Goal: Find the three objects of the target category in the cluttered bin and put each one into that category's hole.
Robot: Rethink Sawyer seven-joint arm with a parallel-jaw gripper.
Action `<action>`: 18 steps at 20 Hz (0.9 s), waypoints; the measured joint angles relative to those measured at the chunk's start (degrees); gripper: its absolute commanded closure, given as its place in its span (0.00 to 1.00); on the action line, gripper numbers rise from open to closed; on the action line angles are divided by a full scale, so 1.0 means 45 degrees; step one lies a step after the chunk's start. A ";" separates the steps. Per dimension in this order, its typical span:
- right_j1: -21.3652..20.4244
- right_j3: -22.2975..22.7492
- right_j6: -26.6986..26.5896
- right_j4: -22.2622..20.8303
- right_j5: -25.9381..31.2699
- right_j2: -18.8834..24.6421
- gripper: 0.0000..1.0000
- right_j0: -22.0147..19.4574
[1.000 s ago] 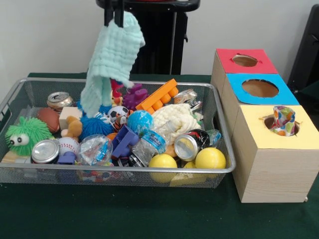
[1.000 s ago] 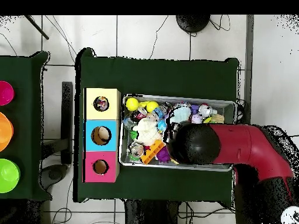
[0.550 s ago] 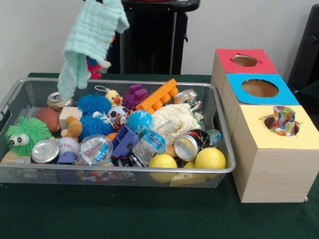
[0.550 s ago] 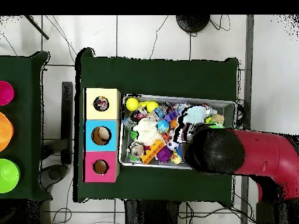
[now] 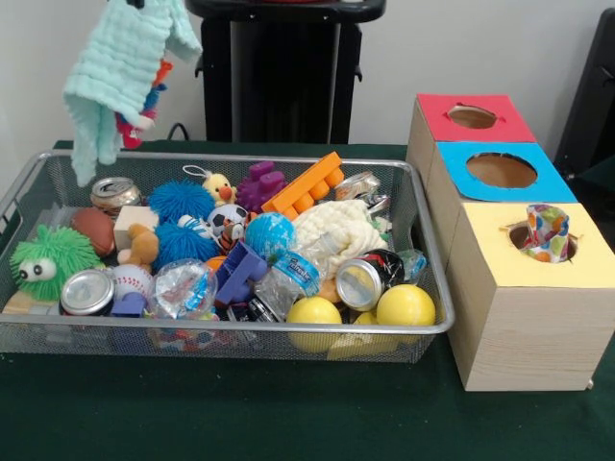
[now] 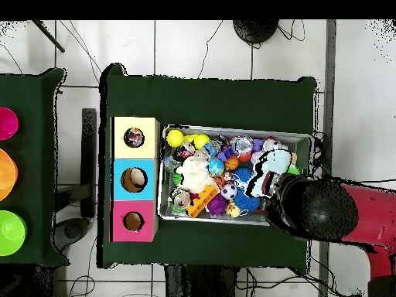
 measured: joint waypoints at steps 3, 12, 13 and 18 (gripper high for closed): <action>0.0136 0.0186 0.0000 -0.0279 -0.0003 0.0059 1.00 -0.0128; 0.1005 0.0685 0.0000 -0.1624 -0.1065 0.0277 1.00 -0.0482; 0.1112 0.0770 0.0000 -0.1738 -0.1236 0.0297 1.00 -0.0531; 0.1778 0.1059 0.0000 -0.2410 -0.2006 0.0341 1.00 -0.0716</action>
